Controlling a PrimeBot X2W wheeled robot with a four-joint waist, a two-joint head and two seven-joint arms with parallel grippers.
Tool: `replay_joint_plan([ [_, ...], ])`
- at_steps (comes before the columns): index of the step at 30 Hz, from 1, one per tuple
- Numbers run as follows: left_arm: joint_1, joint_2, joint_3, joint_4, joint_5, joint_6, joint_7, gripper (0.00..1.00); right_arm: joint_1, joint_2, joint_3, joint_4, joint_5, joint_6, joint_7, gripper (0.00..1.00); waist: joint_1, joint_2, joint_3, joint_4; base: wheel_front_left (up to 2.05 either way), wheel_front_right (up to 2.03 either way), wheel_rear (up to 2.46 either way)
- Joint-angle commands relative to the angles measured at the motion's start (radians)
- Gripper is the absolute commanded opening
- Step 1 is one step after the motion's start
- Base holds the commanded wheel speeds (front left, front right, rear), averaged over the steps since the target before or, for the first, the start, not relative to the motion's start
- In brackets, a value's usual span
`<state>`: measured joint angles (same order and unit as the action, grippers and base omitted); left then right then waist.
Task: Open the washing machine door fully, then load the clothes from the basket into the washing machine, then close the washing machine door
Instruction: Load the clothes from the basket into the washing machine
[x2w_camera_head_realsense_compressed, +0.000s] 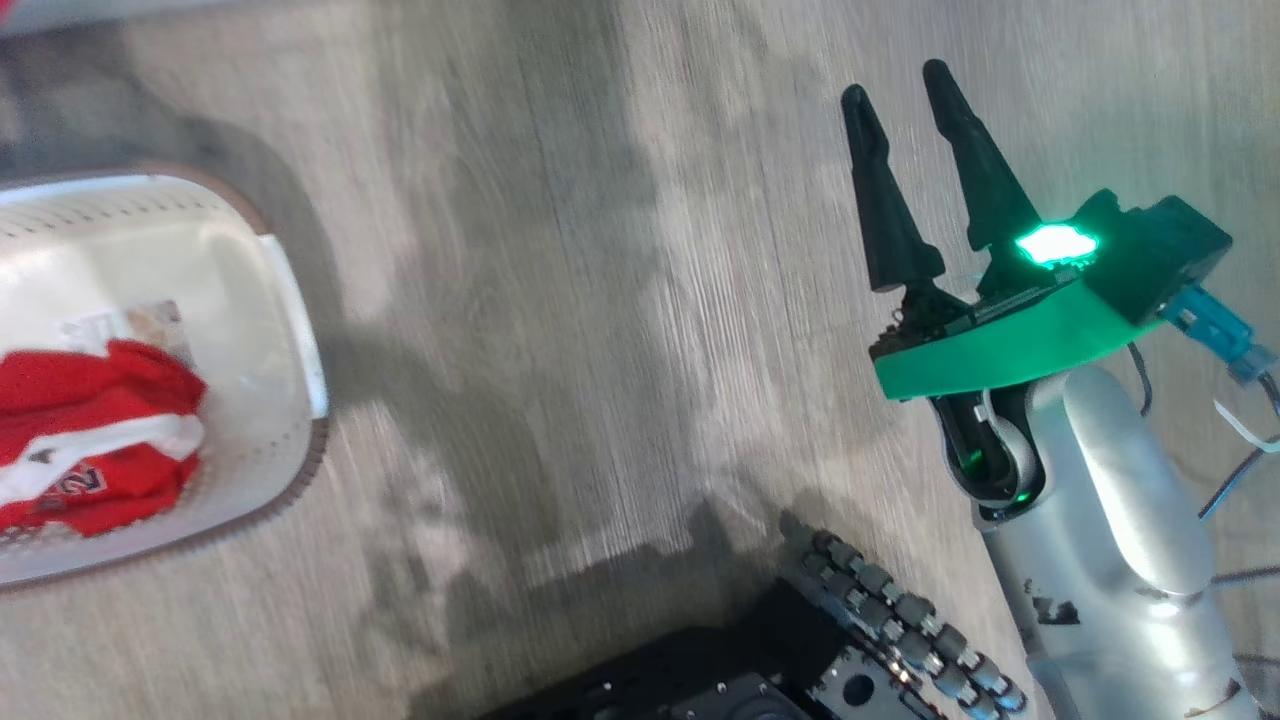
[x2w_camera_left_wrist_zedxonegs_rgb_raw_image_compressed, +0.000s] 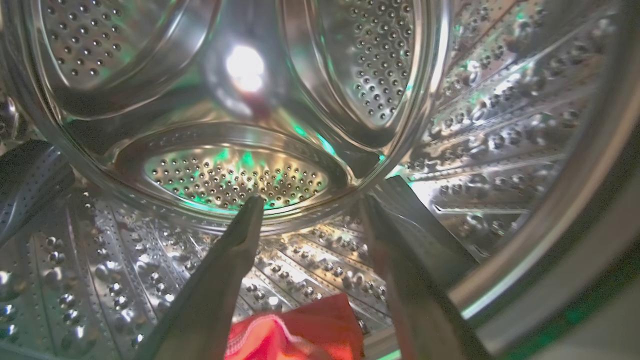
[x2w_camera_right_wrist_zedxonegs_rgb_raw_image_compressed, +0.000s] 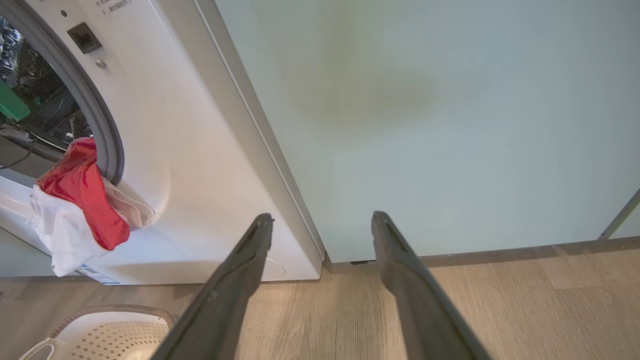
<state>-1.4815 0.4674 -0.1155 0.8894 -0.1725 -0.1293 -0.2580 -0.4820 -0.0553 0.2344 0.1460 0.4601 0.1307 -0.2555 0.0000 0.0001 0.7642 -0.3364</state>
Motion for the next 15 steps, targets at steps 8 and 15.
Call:
replay_joint_plan([
  [8,0.219,-0.017,-0.010,-0.168,-0.042,-0.001,-0.004,1.00,0.069,0.005,-0.027,-0.006,-0.061,0.000,-0.006,1.00,0.0000,-0.0001,-0.148,0.081,0.00,0.00,0.00],
  [15,0.451,-0.075,0.055,-0.292,-0.055,0.004,-0.004,1.00,0.107,0.005,-0.049,0.007,-0.104,0.000,-0.006,1.00,0.0000,-0.0001,-0.238,0.126,0.00,0.00,0.00],
])
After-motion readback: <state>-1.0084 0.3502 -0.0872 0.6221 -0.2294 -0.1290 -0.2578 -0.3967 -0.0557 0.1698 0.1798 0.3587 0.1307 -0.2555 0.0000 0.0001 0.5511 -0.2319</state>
